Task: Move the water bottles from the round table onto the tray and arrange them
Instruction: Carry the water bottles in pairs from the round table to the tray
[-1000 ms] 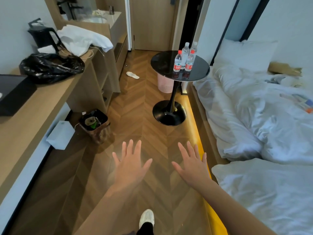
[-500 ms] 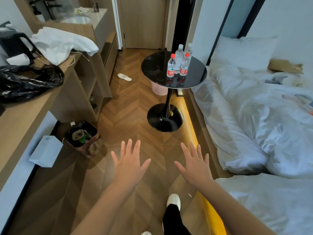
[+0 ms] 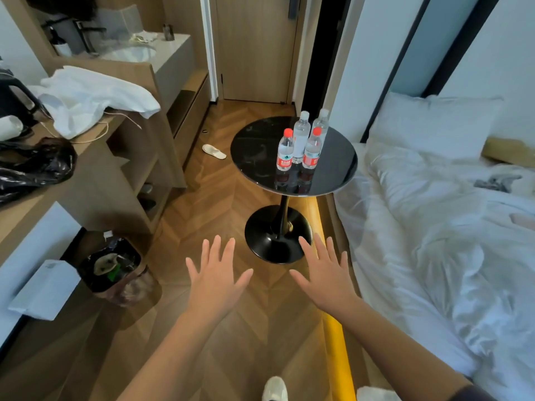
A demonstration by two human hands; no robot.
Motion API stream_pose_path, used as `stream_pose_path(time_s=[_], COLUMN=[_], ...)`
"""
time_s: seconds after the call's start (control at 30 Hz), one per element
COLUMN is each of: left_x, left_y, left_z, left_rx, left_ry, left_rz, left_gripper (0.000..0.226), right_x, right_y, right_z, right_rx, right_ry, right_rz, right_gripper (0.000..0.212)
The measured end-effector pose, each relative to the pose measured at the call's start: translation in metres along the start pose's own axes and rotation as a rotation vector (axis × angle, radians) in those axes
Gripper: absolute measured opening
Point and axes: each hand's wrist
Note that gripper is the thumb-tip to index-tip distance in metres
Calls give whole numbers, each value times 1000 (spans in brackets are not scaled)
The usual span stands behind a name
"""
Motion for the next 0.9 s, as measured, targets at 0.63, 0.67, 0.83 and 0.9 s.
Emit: stream_pose_path(time_s=[0.63, 0.67, 0.83, 0.9], left_x=[-47, -51, -75, -82], left_y=[-231, -248, -333, -364], left_z=[-71, -75, -91, -98], left_rx=[7, 16, 61, 87], left_ry=[43, 42, -3, -32], left_rz=[-35, -34, -14, -10], left_gripper=[73, 73, 75, 76], right_x=[-78, -83, -109, -118], right_y=[-229, -245, -315, -339], right_z=[-69, -71, -79, -82], right_rx=[2, 14, 34, 54], right_ry=[-75, -74, -71, -79], right_rz=[-10, -8, -6, -6], right_gripper=[73, 73, 73, 73])
Point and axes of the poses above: each hand's wrist, its own y-axis away from the middle knuckle, its own x-axis out of the palm, z = x × y, and after that the axes turned 10 degrees about z, right-handed
